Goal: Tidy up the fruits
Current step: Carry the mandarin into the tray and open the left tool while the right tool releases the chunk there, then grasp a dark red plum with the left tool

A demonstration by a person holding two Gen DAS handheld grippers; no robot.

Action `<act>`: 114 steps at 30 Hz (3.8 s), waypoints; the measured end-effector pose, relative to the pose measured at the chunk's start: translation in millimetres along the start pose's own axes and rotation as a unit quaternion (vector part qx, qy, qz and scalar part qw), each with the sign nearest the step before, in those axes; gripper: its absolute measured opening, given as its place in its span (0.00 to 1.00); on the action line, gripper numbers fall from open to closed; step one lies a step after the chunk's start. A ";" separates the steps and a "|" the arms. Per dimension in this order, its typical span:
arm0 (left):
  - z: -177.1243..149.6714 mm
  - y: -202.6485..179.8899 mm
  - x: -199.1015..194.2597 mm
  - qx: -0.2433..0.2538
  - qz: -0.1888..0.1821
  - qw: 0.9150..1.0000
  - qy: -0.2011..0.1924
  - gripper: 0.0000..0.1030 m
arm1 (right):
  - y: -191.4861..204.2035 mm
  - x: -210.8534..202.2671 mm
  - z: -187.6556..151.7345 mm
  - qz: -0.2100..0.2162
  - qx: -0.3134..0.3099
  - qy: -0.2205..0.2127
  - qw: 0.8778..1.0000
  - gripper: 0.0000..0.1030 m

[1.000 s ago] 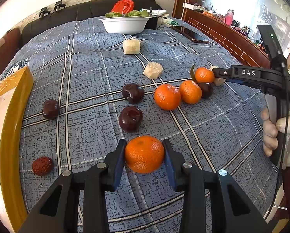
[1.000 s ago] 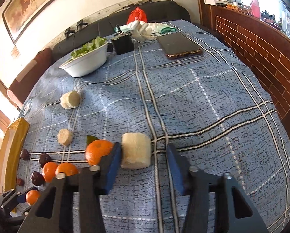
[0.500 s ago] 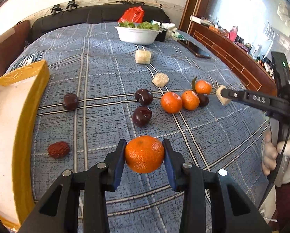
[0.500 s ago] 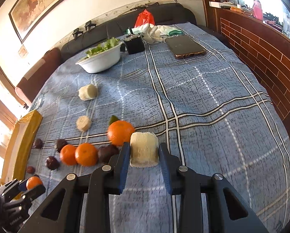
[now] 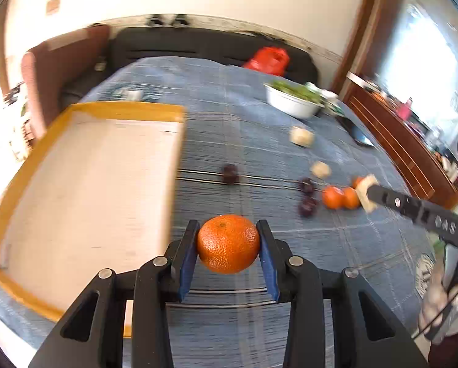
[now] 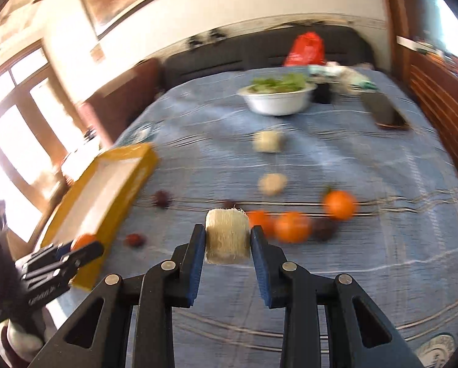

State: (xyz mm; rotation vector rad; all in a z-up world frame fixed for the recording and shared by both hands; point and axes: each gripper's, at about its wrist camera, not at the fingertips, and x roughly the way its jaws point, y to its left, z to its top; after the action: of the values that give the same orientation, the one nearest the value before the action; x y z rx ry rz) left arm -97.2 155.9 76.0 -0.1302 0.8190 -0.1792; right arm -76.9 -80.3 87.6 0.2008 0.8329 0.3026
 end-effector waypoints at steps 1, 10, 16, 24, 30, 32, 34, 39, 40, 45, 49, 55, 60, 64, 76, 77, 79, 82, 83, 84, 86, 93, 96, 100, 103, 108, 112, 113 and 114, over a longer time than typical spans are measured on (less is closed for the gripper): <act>-0.3 8.4 -2.9 -0.006 0.006 1.000 -0.002 0.35 | 12.7 5.2 -0.2 0.010 -0.007 0.005 1.000 0.32; -2.1 98.0 -13.8 -0.089 0.086 0.992 -0.006 0.35 | 125.2 56.5 -8.2 0.100 -0.073 0.055 0.991 0.33; 1.0 145.1 -13.2 -0.124 0.133 0.983 -0.003 0.36 | 179.6 88.6 -15.2 0.134 -0.108 0.083 0.982 0.33; 0.3 174.1 -4.1 -0.143 0.163 0.976 0.006 0.36 | 217.8 124.4 -23.7 0.149 -0.137 0.114 0.973 0.33; -6.1 177.9 -1.1 -0.146 0.171 0.974 0.011 0.36 | 231.9 148.0 -33.9 0.145 -0.150 0.134 0.969 0.33; -7.8 179.1 -1.7 -0.148 0.174 0.973 0.011 0.36 | 234.4 153.8 -37.9 0.145 -0.152 0.140 0.968 0.33; -8.9 181.2 -2.3 -0.151 0.174 0.973 0.013 0.36 | 237.8 156.1 -36.6 0.143 -0.158 0.136 0.968 0.33; -8.0 180.0 -9.0 -0.152 0.179 0.972 0.002 0.56 | 240.2 158.4 -34.5 0.144 -0.158 0.133 0.968 0.34; -6.5 179.2 -11.2 -0.151 0.178 0.972 0.000 0.59 | 239.1 156.1 -35.0 0.144 -0.157 0.133 0.968 0.34; -4.9 178.4 -24.2 -0.165 0.171 0.971 -0.012 0.67 | 238.5 150.4 -35.6 0.148 -0.152 0.127 0.969 0.42; -4.6 180.2 -40.1 -0.187 0.160 0.969 -0.025 0.69 | 238.7 136.3 -36.3 0.150 -0.152 0.114 0.970 0.44; 0.2 166.2 -65.8 -0.190 0.151 0.968 -0.059 0.69 | 221.8 109.4 -33.3 0.155 -0.134 0.087 0.975 0.48; 7.9 137.3 -69.8 -0.166 0.139 0.974 -0.069 0.73 | 183.3 88.7 -30.2 0.150 -0.096 0.066 0.982 0.51; 12.6 107.3 -61.2 -0.133 0.123 0.982 -0.061 0.74 | 141.6 70.3 -28.7 0.138 -0.063 0.052 0.987 0.51; 10.0 9.3 -12.8 -0.013 0.046 0.999 -0.018 0.74 | -35.6 20.7 -31.0 0.027 0.051 0.012 0.998 0.60; 8.0 -0.1 -7.3 -0.002 0.040 0.999 -0.011 0.74 | -41.5 20.5 -31.7 0.023 0.056 0.012 0.998 0.59; 3.9 -13.8 0.3 0.016 0.030 0.999 -0.001 0.74 | -48.5 22.5 -33.4 0.020 0.063 0.013 0.998 0.59; -0.8 -30.8 11.0 0.037 0.013 0.999 0.014 0.74 | -55.2 27.6 -35.6 0.017 0.074 0.015 0.997 0.59; -1.5 -33.9 13.8 0.042 0.010 0.999 0.018 0.74 | -56.9 30.0 -35.5 0.016 0.078 0.015 0.997 0.59; -2.5 -39.3 19.1 0.048 0.005 0.999 0.023 0.74 | -57.7 32.2 -34.7 0.015 0.082 0.016 0.996 0.59; -3.0 -48.0 28.7 0.058 0.000 0.998 0.031 0.74 | -61.1 34.8 -33.3 0.014 0.087 0.014 0.996 0.59; -0.8 -72.8 57.8 0.081 -0.017 0.995 0.050 0.74 | -81.7 29.9 -23.5 -0.011 0.089 -0.005 0.996 0.59; 3.9 -83.0 69.6 0.092 -0.028 0.994 0.049 0.73 | -85.8 31.9 -18.1 -0.012 0.081 -0.004 0.997 0.59; 8.1 -98.4 90.2 0.112 -0.050 0.991 0.053 0.73 | -79.7 36.6 -9.2 -0.015 0.053 -0.009 0.998 0.59; 8.2 -108.3 102.3 0.126 -0.055 0.989 0.057 0.71 | -72.1 46.3 -1.1 -0.030 0.014 -0.008 0.999 0.58; 11.6 -115.9 119.6 0.136 -0.063 0.986 0.068 0.60 | -68.6 64.5 3.6 -0.035 -0.032 0.013 0.999 0.49; 10.5 -121.2 133.8 0.144 -0.068 0.984 0.084 0.39 | -61.1 70.0 4.5 -0.025 -0.068 0.029 0.997 0.52; 10.5 -121.8 133.6 0.147 -0.066 0.984 0.079 0.38 | -59.8 70.5 4.7 -0.023 -0.077 0.033 0.996 0.52; 11.3 -122.4 134.3 0.147 -0.070 0.983 0.081 0.37 | -59.3 70.7 5.2 -0.023 -0.084 0.037 0.996 0.52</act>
State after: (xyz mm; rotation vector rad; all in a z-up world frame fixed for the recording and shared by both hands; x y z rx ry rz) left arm -12.3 8.8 10.3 0.1075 0.9361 -0.4466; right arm -17.3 -112.2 24.6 0.0134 0.8793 0.3377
